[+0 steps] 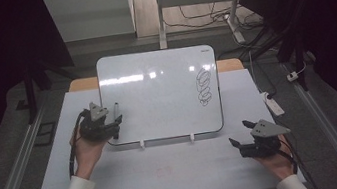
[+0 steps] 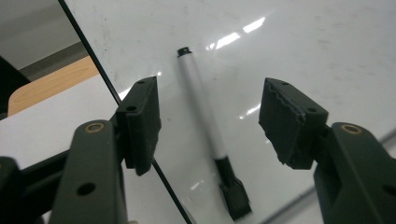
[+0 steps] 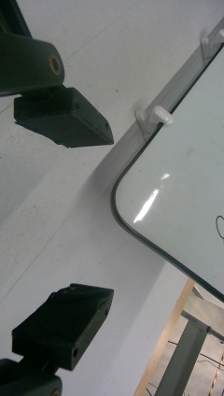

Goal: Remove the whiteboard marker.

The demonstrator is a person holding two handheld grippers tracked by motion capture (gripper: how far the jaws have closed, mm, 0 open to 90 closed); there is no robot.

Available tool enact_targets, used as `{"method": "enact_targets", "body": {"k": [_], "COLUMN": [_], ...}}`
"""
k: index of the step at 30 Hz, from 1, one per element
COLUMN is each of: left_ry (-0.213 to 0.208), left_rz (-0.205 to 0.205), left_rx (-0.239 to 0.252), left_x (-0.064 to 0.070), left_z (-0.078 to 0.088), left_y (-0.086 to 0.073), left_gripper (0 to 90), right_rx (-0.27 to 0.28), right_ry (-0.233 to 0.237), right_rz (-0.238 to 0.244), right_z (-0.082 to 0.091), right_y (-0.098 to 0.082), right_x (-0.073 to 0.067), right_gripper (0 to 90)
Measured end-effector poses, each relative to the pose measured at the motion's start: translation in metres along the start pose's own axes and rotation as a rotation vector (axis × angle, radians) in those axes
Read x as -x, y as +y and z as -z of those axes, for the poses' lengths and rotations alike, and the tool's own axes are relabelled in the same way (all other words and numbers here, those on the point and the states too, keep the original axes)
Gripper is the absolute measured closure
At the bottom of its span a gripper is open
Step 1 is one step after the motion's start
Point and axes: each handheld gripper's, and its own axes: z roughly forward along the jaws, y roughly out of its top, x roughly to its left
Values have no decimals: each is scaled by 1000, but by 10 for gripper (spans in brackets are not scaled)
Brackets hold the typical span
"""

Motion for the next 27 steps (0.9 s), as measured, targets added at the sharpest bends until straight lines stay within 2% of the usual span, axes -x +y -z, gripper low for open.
{"method": "enact_targets", "body": {"k": [4, 6, 12, 20, 27], "left_ry": [40, 46, 90, 95, 48], "left_rz": [1, 2, 12, -11, -22], "left_rx": [9, 9, 27, 26, 28], "left_x": [1, 1, 1, 4, 13], "left_z": [-16, -18, -27, -30, -33], "left_y": [1, 2, 3, 4, 7], "left_gripper": [451, 464, 593, 710, 789], "right_rx": [-4, -4, -14, -21, -23], "right_ry": [-1, -2, -7, -17, -24], "right_rz": [1, 1, 9, 10, 10], "right_z": [0, 0, -1, -1, -2], "right_y": [-1, -1, -2, -3, -3], "right_x": [-1, -1, -2, -2, -2], "right_gripper": [216, 216, 217, 219, 220]}}
